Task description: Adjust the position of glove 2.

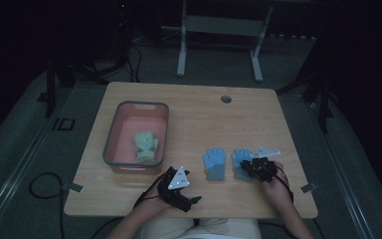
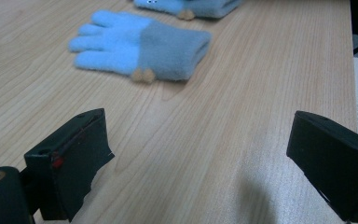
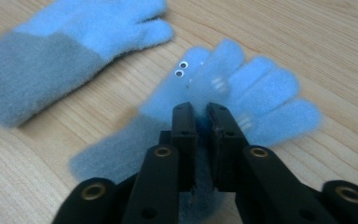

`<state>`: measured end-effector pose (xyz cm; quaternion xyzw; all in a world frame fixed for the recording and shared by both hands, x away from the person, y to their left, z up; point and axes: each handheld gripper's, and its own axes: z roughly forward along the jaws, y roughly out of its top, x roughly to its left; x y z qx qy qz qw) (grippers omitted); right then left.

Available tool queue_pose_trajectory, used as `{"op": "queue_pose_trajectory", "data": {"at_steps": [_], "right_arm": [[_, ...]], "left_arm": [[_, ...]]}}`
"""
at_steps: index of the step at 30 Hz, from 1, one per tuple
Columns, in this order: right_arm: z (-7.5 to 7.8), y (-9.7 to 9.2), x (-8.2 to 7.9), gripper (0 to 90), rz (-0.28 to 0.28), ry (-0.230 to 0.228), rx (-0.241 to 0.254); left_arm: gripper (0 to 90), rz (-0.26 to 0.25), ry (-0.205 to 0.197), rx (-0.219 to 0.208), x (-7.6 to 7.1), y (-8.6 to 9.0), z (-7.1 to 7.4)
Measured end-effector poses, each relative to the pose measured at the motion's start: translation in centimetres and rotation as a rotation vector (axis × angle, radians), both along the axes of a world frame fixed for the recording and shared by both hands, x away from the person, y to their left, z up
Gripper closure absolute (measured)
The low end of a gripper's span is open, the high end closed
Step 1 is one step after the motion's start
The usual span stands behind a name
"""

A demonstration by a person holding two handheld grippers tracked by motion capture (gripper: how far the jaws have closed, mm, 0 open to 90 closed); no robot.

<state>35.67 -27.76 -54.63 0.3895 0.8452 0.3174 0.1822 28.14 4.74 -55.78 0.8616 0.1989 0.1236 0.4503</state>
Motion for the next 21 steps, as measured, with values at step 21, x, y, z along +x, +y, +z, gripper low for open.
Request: {"op": "queue_pose_trajectory", "data": {"at_steps": [21], "right_arm": [[8.1, 5.2, -1.2, 85.4, 0.116, -0.099, 0.136]], "left_arm": [[5.3, -0.005, -0.003, -0.002, 0.0, 0.0, 0.0]]}}
